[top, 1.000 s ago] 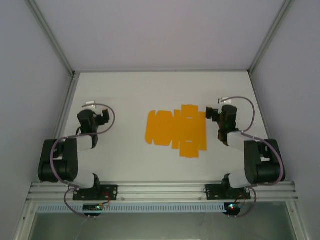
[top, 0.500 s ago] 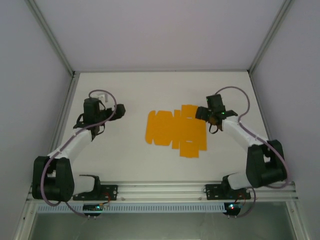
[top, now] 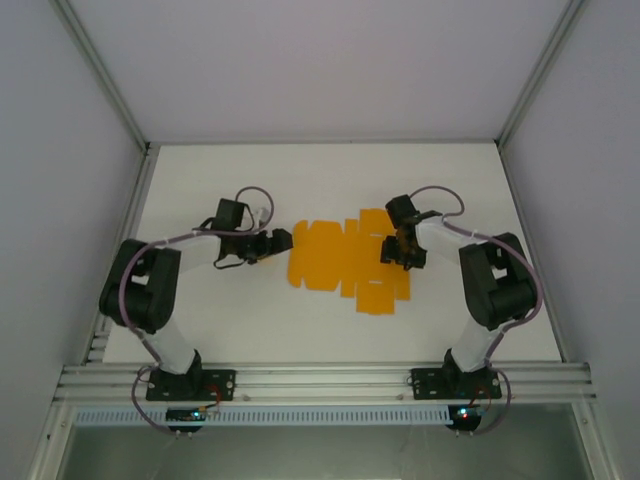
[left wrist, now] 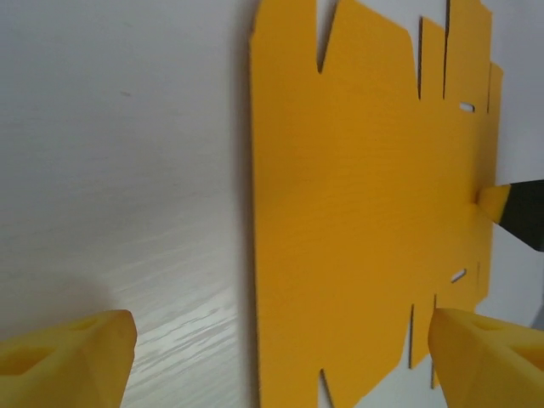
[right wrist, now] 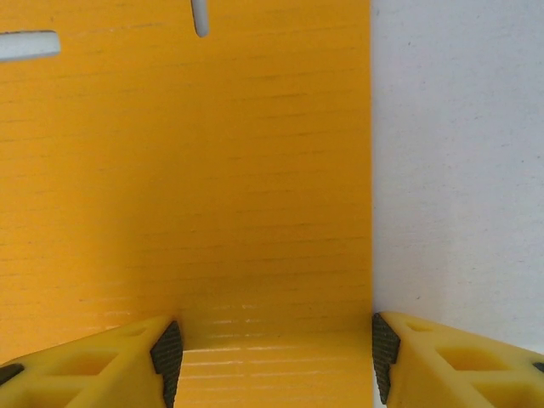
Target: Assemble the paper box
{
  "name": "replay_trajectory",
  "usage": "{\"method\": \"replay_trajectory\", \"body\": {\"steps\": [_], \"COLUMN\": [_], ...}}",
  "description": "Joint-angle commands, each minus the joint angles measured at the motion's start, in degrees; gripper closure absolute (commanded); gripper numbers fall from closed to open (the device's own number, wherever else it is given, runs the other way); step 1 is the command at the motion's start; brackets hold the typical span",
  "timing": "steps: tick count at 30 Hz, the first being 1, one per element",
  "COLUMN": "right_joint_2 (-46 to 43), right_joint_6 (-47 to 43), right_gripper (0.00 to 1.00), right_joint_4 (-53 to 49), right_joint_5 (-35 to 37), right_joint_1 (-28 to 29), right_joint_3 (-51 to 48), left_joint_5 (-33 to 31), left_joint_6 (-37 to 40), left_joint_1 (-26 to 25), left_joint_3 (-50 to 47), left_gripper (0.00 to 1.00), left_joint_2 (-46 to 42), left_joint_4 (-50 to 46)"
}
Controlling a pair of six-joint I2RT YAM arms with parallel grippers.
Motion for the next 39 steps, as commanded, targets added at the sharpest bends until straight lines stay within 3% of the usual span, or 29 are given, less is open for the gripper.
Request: {"method": "replay_trajectory", "body": {"steps": [1, 12, 23, 28, 35, 39], "right_joint_2": [3.22, 1.91, 0.42, -0.49, -0.5, -0.8], "right_joint_6": [0.34, 0.3, -1.16, -1.12, -1.16, -1.09], "right_gripper": [0.38, 0.38, 0.38, 0.38, 0.38, 0.38], "right_joint_4": [1.51, 5.19, 8.9, 12.16, 16.86, 16.91], "right_joint_5": [-3.75, -4.08, -4.63, -5.11, -5.49, -4.96], "right_joint_1": [1.46, 1.74, 2.47, 2.42, 2.65, 2.71], "right_joint_3": [-0.17, -2.76, -4.5, -6.32, -8.23, -8.73], "left_joint_5": [5.61, 16.14, 28.0, 25.79, 24.77, 17.17], "left_joint_6": [-0.91, -4.77, -23.99, -17.92, -14.95, -6.99], "left_joint_1": [-0.74, -3.02, -3.05, -3.39, -5.53, -6.8], "left_joint_3": [3.16, 8.42, 2.89, 4.69, 6.39, 10.83], "left_gripper": [0.15, 0.2, 0.39, 0.45, 0.48, 0.51], "left_joint_2": [3.23, 10.9, 6.75, 6.01, 4.73, 4.38], "left_joint_4": [-0.8, 4.47, 35.19, 23.06, 17.6, 2.35]}}
